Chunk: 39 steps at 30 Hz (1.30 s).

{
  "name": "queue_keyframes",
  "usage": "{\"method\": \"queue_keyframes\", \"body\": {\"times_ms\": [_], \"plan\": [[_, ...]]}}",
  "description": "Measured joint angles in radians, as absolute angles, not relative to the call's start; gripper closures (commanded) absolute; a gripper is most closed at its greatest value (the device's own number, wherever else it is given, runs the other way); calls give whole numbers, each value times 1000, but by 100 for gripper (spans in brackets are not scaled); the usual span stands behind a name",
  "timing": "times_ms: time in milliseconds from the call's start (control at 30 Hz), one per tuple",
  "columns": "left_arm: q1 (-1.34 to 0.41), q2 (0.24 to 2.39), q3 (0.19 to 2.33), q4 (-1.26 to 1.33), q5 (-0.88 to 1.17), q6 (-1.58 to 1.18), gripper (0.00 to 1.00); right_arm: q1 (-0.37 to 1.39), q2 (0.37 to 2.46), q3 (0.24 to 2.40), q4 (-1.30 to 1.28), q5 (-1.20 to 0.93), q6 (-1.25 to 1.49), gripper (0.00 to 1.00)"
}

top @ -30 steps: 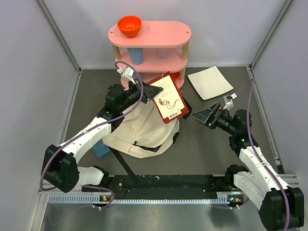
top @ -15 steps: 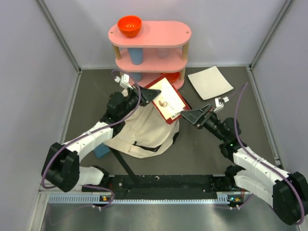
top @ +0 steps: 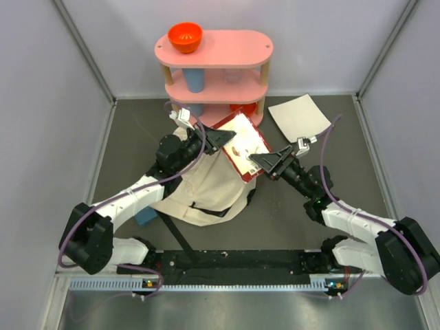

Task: Pack the student bag
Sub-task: Pick up the book from the center of the board, then place the book in the student bag.

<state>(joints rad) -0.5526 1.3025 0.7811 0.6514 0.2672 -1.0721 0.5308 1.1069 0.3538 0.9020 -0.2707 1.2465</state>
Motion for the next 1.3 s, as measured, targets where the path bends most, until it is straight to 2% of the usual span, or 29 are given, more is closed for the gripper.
{"method": "queue_keyframes", "body": {"times_ms": [33, 67, 100, 133, 167, 200, 300, 367, 567, 767, 933, 1100, 1200, 1300], "plan": [[-553, 1303, 779, 651, 267, -1073, 100, 540, 1115, 355, 917, -266, 1252, 53], [-553, 1303, 777, 651, 266, -1072, 100, 550, 1121, 355, 928, -261, 1256, 61], [-553, 1303, 776, 651, 265, -1072, 100, 558, 1126, 355, 937, -256, 1260, 79], [-553, 1303, 775, 651, 263, -1072, 100, 564, 1127, 355, 945, -254, 1263, 88], [-553, 1303, 775, 651, 263, -1073, 86, 567, 1127, 355, 948, -251, 1259, 94], [-553, 1303, 774, 652, 260, -1073, 67, 569, 1127, 355, 957, -248, 1272, 100], [-551, 1308, 774, 651, 266, -1056, 31, 573, 1108, 355, 950, -247, 1268, 100], [-552, 1314, 783, 622, 277, -1021, 3, 576, 1075, 355, 897, -235, 1246, 100], [-559, 1320, 891, 372, 305, -813, 1, 576, 807, 382, 476, -51, 1113, 100], [-698, 1323, 998, 20, 142, -485, 1, 575, 537, 444, 5, 278, 1028, 100], [-843, 1387, 1015, -143, 38, -321, 2, 575, 418, 459, -283, 486, 1013, 100], [-925, 1479, 1032, -248, -32, -225, 2, 575, 373, 481, -442, 591, 1001, 100], [-950, 1522, 1058, -282, -64, -194, 11, 575, 373, 494, -479, 606, 998, 100], [-952, 1560, 1106, -324, -96, -183, 33, 575, 374, 494, -495, 605, 998, 100]]}}
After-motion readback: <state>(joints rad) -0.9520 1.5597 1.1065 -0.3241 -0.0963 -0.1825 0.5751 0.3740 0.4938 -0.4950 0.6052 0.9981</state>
